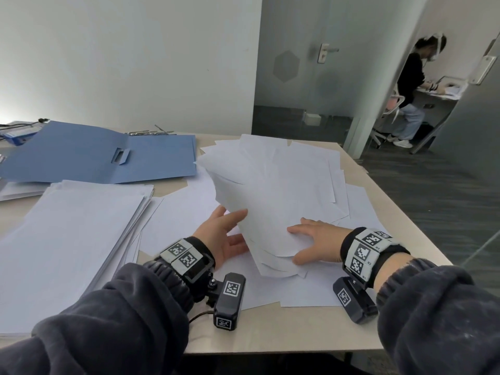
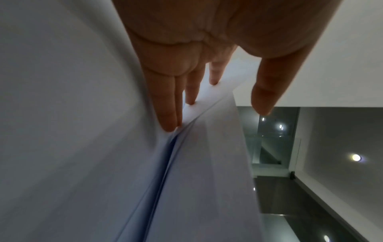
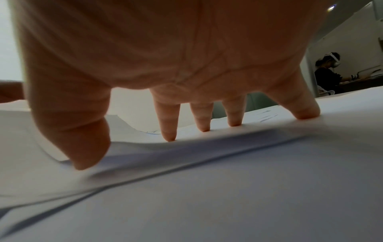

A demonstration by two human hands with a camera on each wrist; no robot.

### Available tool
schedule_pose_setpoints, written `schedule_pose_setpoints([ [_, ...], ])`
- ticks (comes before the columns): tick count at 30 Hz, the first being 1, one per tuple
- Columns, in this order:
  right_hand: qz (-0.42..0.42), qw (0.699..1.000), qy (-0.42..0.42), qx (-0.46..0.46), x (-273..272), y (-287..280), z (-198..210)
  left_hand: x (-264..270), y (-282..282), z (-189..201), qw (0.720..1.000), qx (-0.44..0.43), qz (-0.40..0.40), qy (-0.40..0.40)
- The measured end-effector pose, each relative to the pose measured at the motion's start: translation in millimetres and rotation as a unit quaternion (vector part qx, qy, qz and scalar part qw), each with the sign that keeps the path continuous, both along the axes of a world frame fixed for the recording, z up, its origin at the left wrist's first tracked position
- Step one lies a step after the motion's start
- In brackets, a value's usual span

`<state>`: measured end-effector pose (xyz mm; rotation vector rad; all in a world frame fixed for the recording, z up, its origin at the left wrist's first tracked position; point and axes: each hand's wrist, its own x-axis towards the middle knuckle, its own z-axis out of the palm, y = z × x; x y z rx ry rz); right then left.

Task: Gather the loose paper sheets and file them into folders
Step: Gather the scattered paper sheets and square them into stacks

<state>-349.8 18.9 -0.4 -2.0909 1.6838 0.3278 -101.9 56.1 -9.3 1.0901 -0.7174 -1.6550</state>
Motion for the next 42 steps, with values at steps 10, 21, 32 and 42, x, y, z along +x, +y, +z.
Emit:
schedule_pose_setpoints([
  [10,-0.034,0.994,-0.106,-0.023,-5.8,6.5,0.8,-4.0,-19.9,-1.1,0.983,0.101,0.070,-0.137],
  [21,-0.060,0.997,-0.032,-0.024,-3.9,9.5,2.8,41.4,16.4,9.2,0.982,0.106,0.077,-0.134],
  [32,-0.039,0.997,-0.062,-0.022,11.8,22.3,8.9,46.8,14.7,7.0,0.971,0.058,0.082,-0.217],
  [42,-0.108,0.991,-0.067,-0.045,8.0,17.6,10.4,72.1,38.6,78.6,0.962,-0.079,0.162,-0.206],
])
